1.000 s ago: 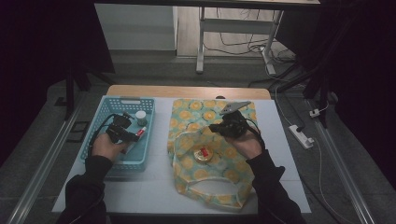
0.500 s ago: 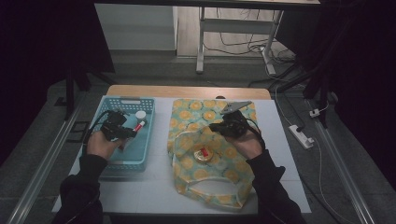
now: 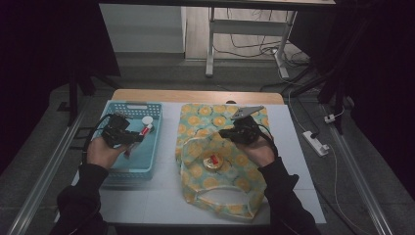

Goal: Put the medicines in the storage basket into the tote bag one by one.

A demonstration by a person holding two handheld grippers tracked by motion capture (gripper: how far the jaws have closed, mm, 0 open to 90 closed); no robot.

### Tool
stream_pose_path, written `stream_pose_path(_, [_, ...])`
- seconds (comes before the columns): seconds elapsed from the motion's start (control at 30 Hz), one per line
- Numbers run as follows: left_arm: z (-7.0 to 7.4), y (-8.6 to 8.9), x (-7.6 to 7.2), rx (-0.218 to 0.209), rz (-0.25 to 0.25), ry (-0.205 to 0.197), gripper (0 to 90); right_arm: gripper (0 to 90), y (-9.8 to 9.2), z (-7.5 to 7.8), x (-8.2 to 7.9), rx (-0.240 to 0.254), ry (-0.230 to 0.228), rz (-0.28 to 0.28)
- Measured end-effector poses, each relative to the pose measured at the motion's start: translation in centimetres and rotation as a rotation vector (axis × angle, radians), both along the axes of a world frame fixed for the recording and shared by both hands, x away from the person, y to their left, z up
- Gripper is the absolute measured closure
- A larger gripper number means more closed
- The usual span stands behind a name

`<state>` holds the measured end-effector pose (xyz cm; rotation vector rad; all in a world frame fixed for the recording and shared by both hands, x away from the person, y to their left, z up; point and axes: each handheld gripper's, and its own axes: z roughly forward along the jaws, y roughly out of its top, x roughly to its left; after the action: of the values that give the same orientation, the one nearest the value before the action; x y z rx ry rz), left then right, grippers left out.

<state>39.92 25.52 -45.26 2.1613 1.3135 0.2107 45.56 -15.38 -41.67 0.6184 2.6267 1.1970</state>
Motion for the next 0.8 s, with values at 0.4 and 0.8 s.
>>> stream_pose_path(0.4, [1.6,-1.6,-0.9,-0.028,-0.067,-0.018,74.4,89.5,-0.1,0.1,0.0,0.004,-0.005,-0.004])
stream_pose_path(0.8, [2.6,-4.1,-1.4,-0.060,-0.132,-0.017,74.3,89.6,-0.1,0.1,0.0,0.007,-0.008,-0.005])
